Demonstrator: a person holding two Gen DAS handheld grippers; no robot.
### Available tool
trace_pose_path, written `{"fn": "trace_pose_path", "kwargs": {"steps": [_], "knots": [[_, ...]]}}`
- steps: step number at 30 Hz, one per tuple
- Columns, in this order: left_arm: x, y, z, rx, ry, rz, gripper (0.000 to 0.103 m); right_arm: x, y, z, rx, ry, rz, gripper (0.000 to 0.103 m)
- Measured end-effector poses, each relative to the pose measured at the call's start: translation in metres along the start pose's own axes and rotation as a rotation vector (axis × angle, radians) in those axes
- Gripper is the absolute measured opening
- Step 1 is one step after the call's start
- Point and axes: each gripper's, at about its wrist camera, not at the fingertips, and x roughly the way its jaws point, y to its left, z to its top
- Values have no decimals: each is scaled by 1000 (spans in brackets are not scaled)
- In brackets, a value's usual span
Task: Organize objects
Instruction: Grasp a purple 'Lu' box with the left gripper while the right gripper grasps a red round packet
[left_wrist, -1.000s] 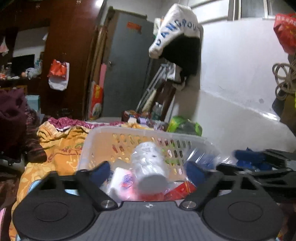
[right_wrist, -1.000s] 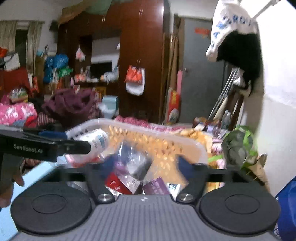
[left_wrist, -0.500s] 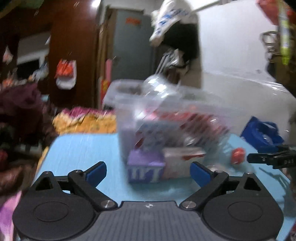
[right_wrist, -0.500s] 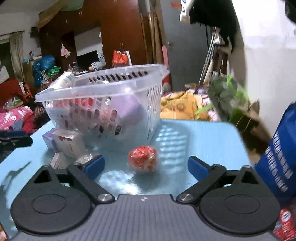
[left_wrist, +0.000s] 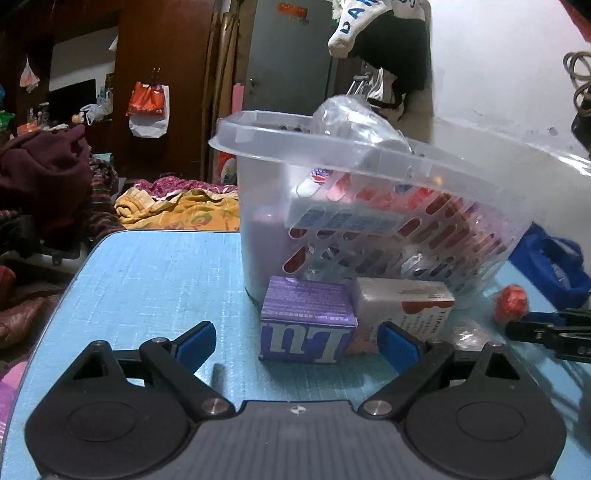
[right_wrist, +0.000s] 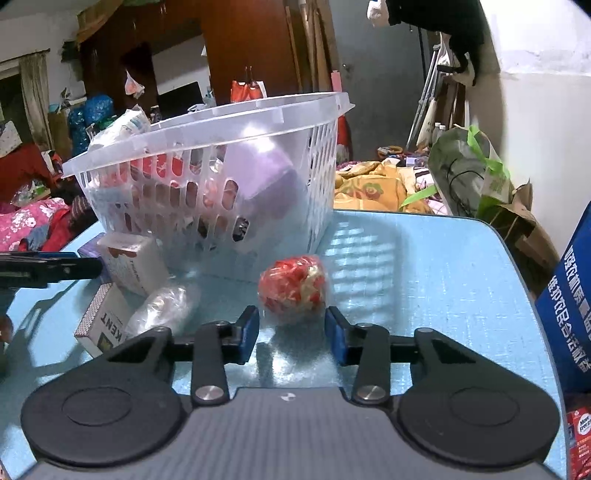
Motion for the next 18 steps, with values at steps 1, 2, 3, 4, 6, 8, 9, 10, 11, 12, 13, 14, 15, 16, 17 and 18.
{"fn": "trace_pose_path", "kwargs": {"steps": [1,2,3,4,6,8,9,10,11,12,13,14,15,16,17,18], "knots": [[1,-1,0,1,-2,12,96,-1,1,0,0,-3,-1,42],[1,-2,0,4,-4,21,95,0,1,1,0,-4,-4,42],[1,-3,-1,9,-10,30,93,0,1,1,0,-5,-5,41],[1,-3,-2,14,-12,38,92,1,1,2,0,-5,-6,41],[1,0,-2,-1,-7,34,84,1,1,1,-4,-4,-2,41],[3,0,-1,-19,-4,23,82,2,3,2,-14,-1,-6,41],[4,0,-1,-23,1,21,82,2,3,3,-18,1,-12,41],[6,-2,-1,-22,8,19,82,3,4,3,-22,4,-15,43],[7,-4,-1,-19,18,16,82,4,5,3,-25,6,-15,43],[8,-4,-1,-17,27,12,82,4,5,3,-25,3,-16,43],[9,-5,0,-16,30,12,82,3,6,3,-26,-3,-16,43],[8,-6,0,-17,25,14,82,3,7,4,-30,-14,-16,43],[8,-6,0,-17,18,15,82,3,8,5,-35,-21,-20,43],[8,-7,0,-18,15,17,82,3,8,5,-38,-23,-26,46],[8,-8,0,-19,17,19,82,5,9,6,-42,-23,-37,49],[8,-7,0,-22,21,17,82,6,10,7,-45,-24,-52,51]]}}
